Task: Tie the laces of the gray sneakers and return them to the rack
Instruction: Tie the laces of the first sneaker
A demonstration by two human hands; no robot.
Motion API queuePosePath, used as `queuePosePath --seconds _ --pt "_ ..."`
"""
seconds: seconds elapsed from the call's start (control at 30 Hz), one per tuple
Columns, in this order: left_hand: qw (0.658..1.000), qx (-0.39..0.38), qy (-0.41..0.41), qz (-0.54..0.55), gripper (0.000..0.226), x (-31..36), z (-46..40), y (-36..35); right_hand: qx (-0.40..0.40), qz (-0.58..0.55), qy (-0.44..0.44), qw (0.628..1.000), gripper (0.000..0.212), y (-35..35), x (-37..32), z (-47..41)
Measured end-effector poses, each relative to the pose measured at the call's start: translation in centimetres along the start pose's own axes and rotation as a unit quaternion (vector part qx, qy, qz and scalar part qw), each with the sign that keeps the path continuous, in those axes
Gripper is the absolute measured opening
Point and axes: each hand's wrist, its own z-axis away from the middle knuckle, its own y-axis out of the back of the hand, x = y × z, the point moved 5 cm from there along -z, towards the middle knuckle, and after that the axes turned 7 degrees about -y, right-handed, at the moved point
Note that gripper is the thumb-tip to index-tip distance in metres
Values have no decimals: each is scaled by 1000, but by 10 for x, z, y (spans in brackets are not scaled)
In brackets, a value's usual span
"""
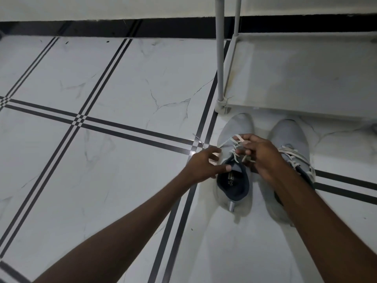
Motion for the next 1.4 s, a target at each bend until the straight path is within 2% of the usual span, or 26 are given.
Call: queuePosePath --seconds 0.07,0.13,0.2,0.3,0.4,0.47,0.5,0.57,0.63,0.67,0.73,0.8,0.83,0.9,0.97,1.03,1.13,1.2,1.27,1.33,1.4 --pt "999 18 -22 -36 43 1 -1 -2 -65 6 7 998 33 -5 -6 2" --pt "991 60 -36 -112 22 5 4 -2 -112 -50 11 992 32 -5 -12 5" --pt "980 110 -27 -165 11 6 11 0 -134 -117 6 984 27 -2 -17 7" --pt "977 145 -4 -155 12 5 21 -1 -114 -189 -3 975 23 6 -16 8" --pt "978 140 1 -158 12 0 22 2 -104 -307 7 946 36 19 -16 13" --pt "978 129 5 -166 13 -6 23 4 -75 -320 13 944 37 30 -17 18" --pt "980 121 5 -161 14 -9 25 4 -31 -275 13 961 34 35 -16 19" --pt "984 98 2 -147 18 -12 27 5 127 -69 3 990 24 45 -11 25" --pt "984 73 -2 -162 26 -10 26 10 285 136 14 949 32 49 -8 38" --pt "982 59 -3 -180 31 -10 24 14 315 211 21 925 41 46 -6 46" --pt "980 32 -4 -195 33 -9 20 23 312 313 44 896 54 39 0 59" --pt "985 12 -15 -172 24 -9 18 30 319 369 66 871 52 30 2 70" --pt "986 10 -25 -167 18 -7 17 33 326 402 99 850 41 22 1 72" --pt "986 18 -39 -159 10 -6 16 37 301 456 204 812 14 -1 0 67" --pt "991 31 -41 -127 9 -7 16 36 205 493 255 806 15 -24 13 51" --pt "988 55 -52 -138 10 -8 16 35 150 515 240 809 6 -26 26 32" --pt "975 78 -57 -202 11 -16 14 31 83 524 183 828 35 -17 30 10" --pt "970 68 -52 -226 13 -23 13 26 2 477 139 868 41 -12 30 7" --pt "967 57 -37 -245 18 -33 15 24 -57 400 75 911 38 0 33 7" --pt "968 59 -16 -244 26 -47 18 29 -54 388 61 918 35 14 30 9" --pt "969 63 -5 -240 32 -60 20 33 -18 444 90 891 36 21 27 10"
